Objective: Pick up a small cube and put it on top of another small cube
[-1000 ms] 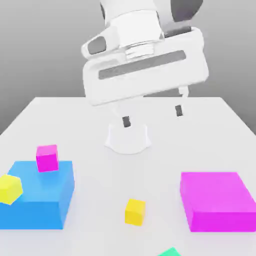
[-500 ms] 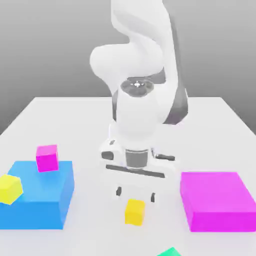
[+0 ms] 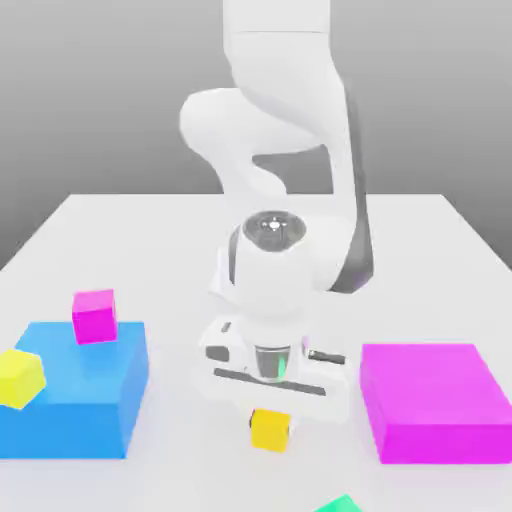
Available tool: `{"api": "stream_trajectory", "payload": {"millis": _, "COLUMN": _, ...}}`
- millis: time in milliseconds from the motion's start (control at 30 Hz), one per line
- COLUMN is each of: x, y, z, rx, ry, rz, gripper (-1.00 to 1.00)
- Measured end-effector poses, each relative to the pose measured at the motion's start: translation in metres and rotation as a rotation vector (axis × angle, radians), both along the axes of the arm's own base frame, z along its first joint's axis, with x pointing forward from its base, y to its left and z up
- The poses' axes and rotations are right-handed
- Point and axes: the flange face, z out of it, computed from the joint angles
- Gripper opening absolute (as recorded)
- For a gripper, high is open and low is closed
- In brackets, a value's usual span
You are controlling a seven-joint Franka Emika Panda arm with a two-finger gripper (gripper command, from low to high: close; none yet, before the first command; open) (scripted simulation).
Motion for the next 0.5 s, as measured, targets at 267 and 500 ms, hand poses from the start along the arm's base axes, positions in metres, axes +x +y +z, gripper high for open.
{"api": "stream_trajectory", "payload": {"millis": 267, "x": 0.006, "y": -0.001, "z": 0.040, "rx": -0.005, "ry": -0.012, "rz": 0.005, "gripper": -1.00}}
{"api": "stream_trajectory", "payload": {"millis": 500, "x": 0.005, "y": 0.002, "z": 0.068, "rx": -0.001, "ry": -0.001, "rz": 0.030, "gripper": -1.00}}
